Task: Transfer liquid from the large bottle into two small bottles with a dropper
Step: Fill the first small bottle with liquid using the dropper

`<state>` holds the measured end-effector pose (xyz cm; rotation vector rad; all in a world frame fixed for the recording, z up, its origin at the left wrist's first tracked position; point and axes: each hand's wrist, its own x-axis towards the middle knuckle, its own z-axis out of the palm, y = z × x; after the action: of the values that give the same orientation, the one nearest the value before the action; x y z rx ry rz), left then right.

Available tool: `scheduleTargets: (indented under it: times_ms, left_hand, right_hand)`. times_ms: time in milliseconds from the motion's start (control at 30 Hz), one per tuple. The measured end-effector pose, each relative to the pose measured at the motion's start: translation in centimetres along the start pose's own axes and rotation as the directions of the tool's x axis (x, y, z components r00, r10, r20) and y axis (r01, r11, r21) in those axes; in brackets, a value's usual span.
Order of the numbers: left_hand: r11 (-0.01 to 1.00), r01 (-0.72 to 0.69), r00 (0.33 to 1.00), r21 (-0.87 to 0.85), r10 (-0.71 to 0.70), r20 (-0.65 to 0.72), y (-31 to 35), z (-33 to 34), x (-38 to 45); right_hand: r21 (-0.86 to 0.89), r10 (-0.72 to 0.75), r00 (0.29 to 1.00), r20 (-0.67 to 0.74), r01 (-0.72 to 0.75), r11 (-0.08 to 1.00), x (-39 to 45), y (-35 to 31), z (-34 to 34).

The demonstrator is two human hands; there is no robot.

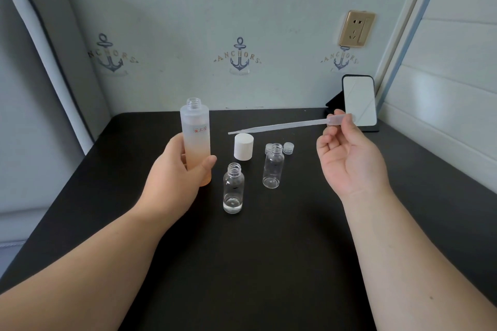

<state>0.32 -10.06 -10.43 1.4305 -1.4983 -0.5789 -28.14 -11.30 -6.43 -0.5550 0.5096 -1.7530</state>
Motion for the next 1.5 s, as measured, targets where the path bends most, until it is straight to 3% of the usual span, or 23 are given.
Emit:
scheduleTargets:
  times_ms: [400,967,1500]
  left_hand:
    - [0.995,-0.084,0.995,-0.056,0.087,0.056,0.5,-0.3,-0.9]
    - [0.976,-0.170,0.985,0.136,0.173,-0.015,0.4,-0.6,-0.6]
    - [0.913,-0.265,0.958,0.310,0.286,-0.021,0.1,0.1,-0.6]
  right_hand:
    - [0.058,-0.054,0.999,0.001,0.054,0.997,-0.2,-0.2,0.1]
    - [-0.079,-0.136,0.990,0.028,0.138,0.987,0.3,-0.4,-0.6]
    - [-0.181,-0.081,0.986,0.144,0.106,0.978,-0.8,0.6,0.7]
